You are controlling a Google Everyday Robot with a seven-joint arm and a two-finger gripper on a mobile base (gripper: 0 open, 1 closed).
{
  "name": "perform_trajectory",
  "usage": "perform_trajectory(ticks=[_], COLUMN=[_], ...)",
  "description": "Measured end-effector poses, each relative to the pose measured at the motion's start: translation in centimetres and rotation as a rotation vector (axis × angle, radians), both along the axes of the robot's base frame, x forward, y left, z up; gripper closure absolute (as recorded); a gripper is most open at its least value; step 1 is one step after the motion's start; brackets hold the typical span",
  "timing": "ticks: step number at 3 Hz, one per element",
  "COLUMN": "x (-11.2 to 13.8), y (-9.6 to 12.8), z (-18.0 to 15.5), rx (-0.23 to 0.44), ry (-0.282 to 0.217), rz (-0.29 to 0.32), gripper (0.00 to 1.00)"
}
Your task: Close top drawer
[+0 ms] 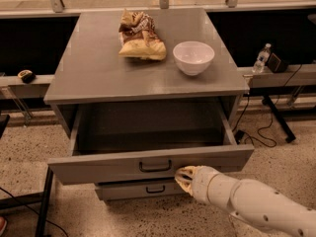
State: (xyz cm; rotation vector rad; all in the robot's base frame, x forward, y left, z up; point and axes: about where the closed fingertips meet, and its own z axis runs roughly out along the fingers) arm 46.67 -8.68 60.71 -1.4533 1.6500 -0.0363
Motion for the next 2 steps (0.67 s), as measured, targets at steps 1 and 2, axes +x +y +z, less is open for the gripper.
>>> perform_trajectory(ticks=[1,2], x=[2.3,3.7], y=[-0.1,-0.1], z=[1.4,1.8], rx=[0.008,0.009], ry=[0.042,0.087], rz=[0.044,0.077], gripper=[1.00,1.00])
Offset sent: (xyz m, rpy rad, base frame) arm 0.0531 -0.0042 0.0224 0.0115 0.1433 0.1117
